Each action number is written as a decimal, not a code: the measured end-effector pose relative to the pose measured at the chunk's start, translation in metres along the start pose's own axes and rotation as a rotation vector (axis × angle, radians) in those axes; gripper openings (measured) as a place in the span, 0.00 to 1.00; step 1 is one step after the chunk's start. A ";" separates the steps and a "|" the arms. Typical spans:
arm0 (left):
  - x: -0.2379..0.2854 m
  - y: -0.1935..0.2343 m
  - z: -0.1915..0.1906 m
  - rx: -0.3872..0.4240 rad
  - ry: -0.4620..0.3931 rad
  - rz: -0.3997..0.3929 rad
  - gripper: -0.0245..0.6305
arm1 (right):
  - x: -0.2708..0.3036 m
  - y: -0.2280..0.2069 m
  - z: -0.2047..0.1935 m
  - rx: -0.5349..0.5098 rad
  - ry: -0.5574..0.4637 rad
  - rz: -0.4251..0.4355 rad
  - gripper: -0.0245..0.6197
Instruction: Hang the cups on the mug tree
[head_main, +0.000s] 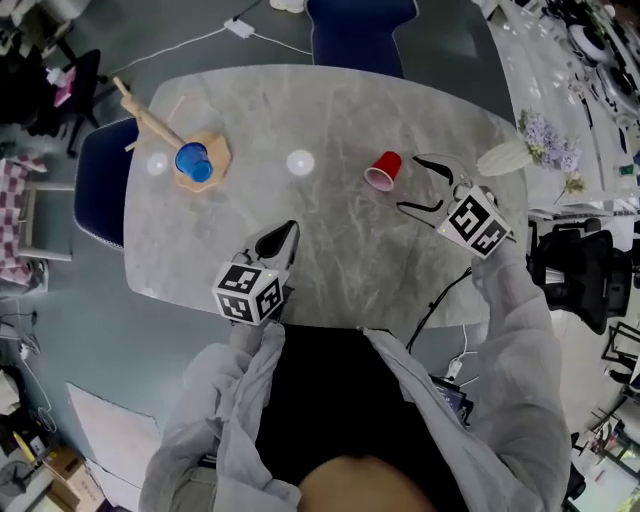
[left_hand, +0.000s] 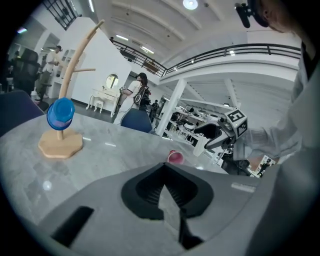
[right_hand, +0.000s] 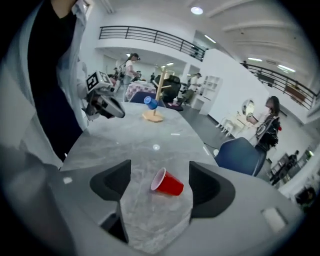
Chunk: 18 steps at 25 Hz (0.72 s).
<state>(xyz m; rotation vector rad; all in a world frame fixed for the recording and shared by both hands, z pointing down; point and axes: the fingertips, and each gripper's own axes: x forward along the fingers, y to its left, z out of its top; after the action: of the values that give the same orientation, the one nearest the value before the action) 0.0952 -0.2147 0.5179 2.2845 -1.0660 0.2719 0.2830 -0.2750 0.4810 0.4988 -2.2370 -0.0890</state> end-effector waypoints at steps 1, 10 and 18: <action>0.003 -0.001 -0.002 -0.008 -0.003 0.012 0.04 | 0.003 -0.002 -0.005 -0.036 0.011 0.032 0.62; 0.019 0.000 -0.022 -0.043 -0.009 0.113 0.04 | 0.045 -0.020 -0.041 -0.436 0.150 0.224 0.62; 0.013 0.009 -0.033 -0.059 0.001 0.200 0.04 | 0.092 -0.022 -0.084 -0.703 0.265 0.340 0.63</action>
<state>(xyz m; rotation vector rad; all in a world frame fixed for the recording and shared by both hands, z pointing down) 0.0991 -0.2078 0.5542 2.1280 -1.2878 0.3171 0.2988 -0.3222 0.5974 -0.2386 -1.8394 -0.5705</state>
